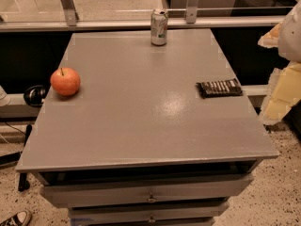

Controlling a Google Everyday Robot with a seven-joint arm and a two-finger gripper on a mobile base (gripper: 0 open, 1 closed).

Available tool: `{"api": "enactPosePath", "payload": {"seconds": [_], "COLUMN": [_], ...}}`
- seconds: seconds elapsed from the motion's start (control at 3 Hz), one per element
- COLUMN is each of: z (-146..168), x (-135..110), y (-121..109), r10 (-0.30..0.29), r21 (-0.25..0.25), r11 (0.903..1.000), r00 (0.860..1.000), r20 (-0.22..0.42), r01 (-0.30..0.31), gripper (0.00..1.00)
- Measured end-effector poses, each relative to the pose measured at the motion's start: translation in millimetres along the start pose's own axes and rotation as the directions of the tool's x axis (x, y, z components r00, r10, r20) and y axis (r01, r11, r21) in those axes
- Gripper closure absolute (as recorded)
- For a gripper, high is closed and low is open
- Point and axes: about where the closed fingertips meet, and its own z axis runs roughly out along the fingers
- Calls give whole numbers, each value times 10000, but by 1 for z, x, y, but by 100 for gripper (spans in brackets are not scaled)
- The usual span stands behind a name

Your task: Move 7up can near apple

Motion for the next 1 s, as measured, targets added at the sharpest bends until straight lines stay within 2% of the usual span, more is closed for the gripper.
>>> {"api": "enactPosePath", "payload": {"seconds": [0.33,0.67,1.0], "z": [0,12,44], "x": [0,-17,-57], "y": [0,-11,-38], "r10": [0,-222,-669], "r21": [2,242,619], "r11": [10000,9995,9964], "r00": [10000,9980,9834], "r20": [1,584,1688], "r01": [0,208,572], "gripper": [0,0,0]}}
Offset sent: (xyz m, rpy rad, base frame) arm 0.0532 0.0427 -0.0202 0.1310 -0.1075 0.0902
